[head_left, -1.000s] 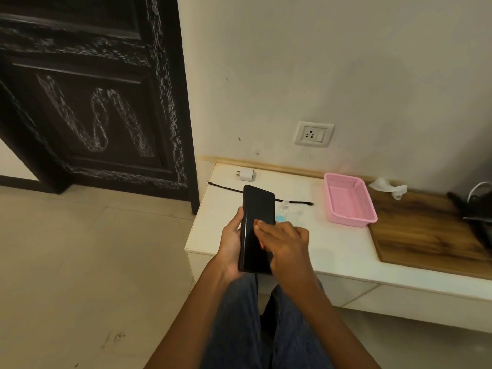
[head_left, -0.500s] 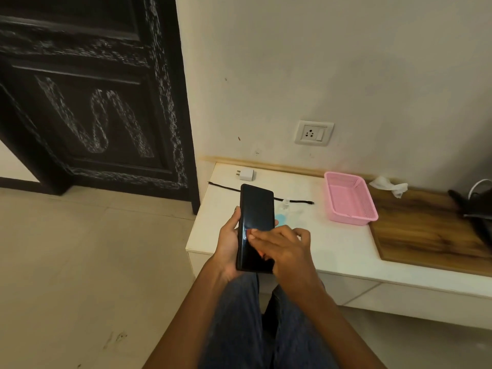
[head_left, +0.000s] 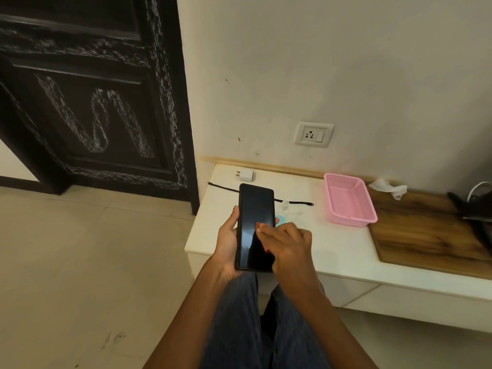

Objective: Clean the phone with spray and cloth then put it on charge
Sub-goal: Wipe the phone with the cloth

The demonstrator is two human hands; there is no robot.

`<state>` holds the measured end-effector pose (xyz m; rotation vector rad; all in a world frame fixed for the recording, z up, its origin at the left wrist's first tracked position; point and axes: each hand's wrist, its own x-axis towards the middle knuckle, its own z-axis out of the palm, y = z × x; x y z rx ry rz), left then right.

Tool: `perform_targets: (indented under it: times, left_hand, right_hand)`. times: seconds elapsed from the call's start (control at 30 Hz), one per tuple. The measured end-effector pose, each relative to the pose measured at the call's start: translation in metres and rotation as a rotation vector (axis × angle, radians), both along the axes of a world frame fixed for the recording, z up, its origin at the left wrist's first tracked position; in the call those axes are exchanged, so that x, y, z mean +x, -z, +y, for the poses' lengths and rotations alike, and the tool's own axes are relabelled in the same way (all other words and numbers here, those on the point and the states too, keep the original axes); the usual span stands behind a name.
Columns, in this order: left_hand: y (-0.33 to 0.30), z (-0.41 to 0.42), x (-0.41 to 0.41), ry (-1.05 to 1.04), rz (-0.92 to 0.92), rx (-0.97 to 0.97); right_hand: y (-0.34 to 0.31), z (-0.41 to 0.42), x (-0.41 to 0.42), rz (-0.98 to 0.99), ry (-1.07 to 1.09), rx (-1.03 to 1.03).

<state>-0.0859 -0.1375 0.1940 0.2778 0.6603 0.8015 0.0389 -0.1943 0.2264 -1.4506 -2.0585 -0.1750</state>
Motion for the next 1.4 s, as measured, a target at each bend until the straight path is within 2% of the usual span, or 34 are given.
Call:
perform_targets:
  times: [0.1, 0.23, 0.4, 0.53, 0.73, 0.9, 1.13, 1.23, 1.4]
  left_hand:
    - [-0.001, 0.0, -0.005, 0.0, -0.009, 0.034]
    - [-0.001, -0.001, -0.005, -0.008, -0.022, 0.025]
    - [0.002, 0.001, -0.013, -0.005, 0.054, 0.06]
    - [-0.002, 0.0, -0.009, -0.024, 0.036, 0.064]
    - [-0.004, -0.002, -0.011, -0.011, 0.012, 0.075]
    - [-0.01, -0.005, -0.006, -0.023, 0.015, 0.033]
    - [-0.009, 0.0, -0.018, -0.057, 0.072, 0.071]
    - [-0.007, -0.003, -0.014, -0.048, 0.118, 0.055]
    - [-0.008, 0.001, -0.014, -0.051, 0.068, 0.034]
  right_hand:
    - [0.004, -0.009, 0.002, -0.058, -0.118, -0.009]
    - [-0.002, 0.004, 0.013, 0.073, -0.007, -0.011]
    - [0.005, -0.008, 0.004, -0.066, -0.107, 0.034]
    - [0.0, 0.004, 0.017, 0.047, -0.007, 0.069]
    - [0.014, -0.014, 0.01, -0.048, -0.118, 0.049]
    - [0.001, 0.011, 0.019, 0.013, -0.028, 0.119]
    - [0.016, 0.001, 0.016, -0.008, -0.082, 0.024]
    - [0.013, 0.009, 0.018, 0.015, -0.064, 0.067]
    - [0.006, 0.012, 0.009, -0.004, -0.013, 0.116]
